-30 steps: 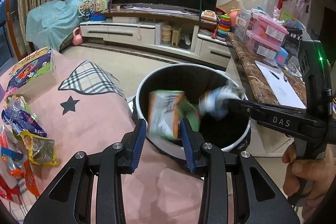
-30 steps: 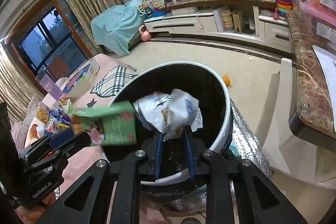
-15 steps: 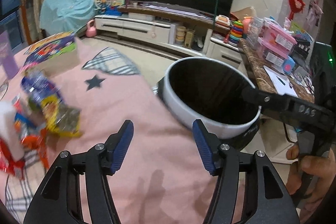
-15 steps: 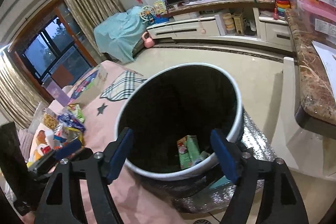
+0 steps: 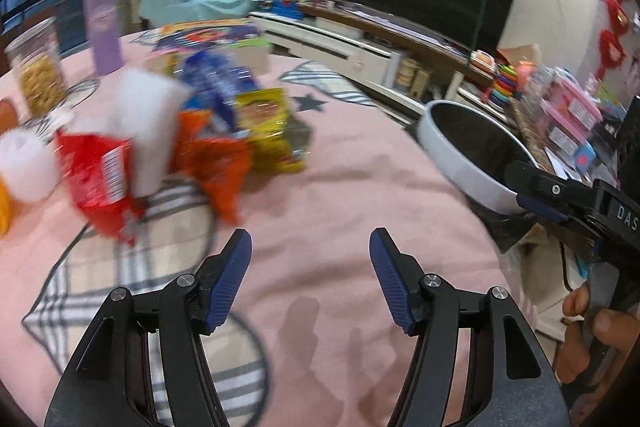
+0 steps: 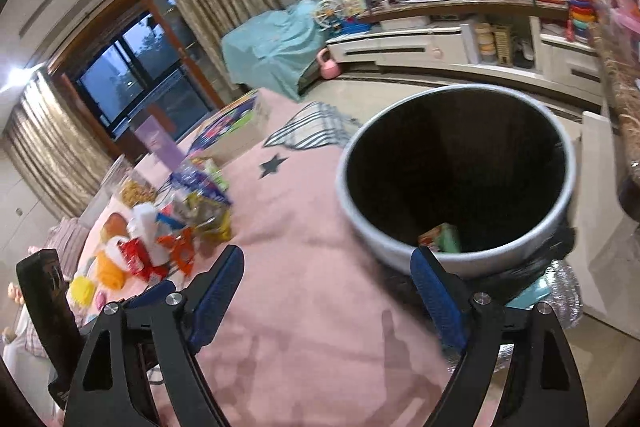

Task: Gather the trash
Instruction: 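Move both open tools back toward the snacks on the table, then grasp the red chip bag with the left tool while the right tool grasps the yellow snack bag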

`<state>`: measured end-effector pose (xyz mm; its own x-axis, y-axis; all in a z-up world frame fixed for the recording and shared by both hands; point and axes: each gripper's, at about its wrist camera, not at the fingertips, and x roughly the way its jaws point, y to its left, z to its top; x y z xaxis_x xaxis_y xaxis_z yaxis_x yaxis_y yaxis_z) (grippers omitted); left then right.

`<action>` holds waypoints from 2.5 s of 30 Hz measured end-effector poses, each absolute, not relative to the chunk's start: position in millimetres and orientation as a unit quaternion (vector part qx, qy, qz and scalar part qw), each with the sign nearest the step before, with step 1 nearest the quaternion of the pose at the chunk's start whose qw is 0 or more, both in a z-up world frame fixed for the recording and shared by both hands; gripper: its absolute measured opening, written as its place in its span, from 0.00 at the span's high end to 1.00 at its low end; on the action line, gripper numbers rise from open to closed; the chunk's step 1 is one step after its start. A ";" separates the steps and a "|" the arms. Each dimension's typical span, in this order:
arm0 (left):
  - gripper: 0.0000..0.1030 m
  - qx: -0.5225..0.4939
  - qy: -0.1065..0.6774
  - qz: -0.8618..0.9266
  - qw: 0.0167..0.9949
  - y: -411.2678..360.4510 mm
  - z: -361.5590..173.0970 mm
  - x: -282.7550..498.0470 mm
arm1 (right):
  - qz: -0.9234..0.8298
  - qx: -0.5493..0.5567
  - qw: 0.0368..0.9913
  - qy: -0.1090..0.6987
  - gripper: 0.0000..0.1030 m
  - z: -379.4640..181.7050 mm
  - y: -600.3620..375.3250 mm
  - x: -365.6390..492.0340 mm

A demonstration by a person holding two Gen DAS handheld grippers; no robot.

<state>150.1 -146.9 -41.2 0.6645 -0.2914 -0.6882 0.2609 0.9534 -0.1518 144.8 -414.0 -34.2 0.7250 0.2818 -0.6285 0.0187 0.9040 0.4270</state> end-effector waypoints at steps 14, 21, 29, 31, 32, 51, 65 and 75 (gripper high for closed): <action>0.39 -0.072 0.383 -0.075 0.918 -63.0 -51.3 134.5 | 0.136 0.182 0.893 0.390 0.16 -54.8 -336.2 157.9; 0.36 -0.085 0.383 -0.051 0.918 -39.7 -54.5 135.2 | 0.152 0.168 0.888 0.400 0.16 -62.8 -312.8 168.3; 0.34 -0.088 0.389 -0.040 0.916 -32.8 -56.7 145.8 | 0.158 0.155 0.888 0.402 0.16 -64.9 -302.7 184.0; 0.32 -0.086 0.390 -0.037 0.916 -33.2 -56.4 149.3 | 0.159 0.155 0.887 0.405 0.16 -65.7 -302.2 189.2; 0.31 -0.086 0.391 -0.036 0.916 -33.2 -56.3 151.6 | 0.160 0.156 0.886 0.406 0.16 -66.1 -301.8 192.2; 0.60 -0.095 0.397 -0.044 0.912 -30.0 -59.1 196.4 | 0.189 0.125 0.879 0.419 0.48 -73.0 -268.2 256.2; 0.68 -0.100 0.375 -0.057 0.920 -28.5 -47.2 164.9 | 0.186 0.153 0.881 0.408 0.64 -66.1 -293.5 220.3; 0.68 -0.079 0.364 -0.107 0.922 -64.9 -35.4 140.6 | 0.164 0.169 0.889 0.393 0.64 -55.8 -325.2 183.2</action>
